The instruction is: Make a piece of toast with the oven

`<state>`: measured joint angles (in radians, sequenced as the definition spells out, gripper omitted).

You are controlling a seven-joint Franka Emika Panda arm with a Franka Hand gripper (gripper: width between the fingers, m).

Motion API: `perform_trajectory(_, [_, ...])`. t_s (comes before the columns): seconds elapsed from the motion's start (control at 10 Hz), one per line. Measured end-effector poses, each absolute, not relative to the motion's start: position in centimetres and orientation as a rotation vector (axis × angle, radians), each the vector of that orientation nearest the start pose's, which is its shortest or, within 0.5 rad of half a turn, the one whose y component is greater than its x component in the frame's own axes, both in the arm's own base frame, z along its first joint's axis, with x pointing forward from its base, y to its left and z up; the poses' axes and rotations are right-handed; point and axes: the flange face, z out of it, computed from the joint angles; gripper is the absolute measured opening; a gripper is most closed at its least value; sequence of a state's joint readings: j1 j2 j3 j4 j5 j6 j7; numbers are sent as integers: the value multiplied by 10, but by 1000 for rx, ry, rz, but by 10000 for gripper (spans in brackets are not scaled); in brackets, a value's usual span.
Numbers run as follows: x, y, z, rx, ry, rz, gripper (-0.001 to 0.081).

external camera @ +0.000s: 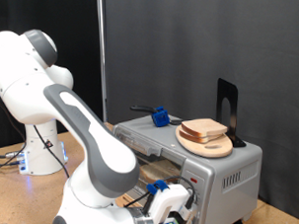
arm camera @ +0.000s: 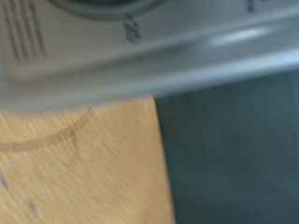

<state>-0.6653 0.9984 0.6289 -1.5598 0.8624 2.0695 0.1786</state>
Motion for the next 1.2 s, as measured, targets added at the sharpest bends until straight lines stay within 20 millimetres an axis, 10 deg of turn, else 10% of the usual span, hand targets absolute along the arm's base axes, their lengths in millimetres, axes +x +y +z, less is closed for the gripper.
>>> perform_trajectory(1.2, [654, -44, 123, -1545, 315, -205, 0])
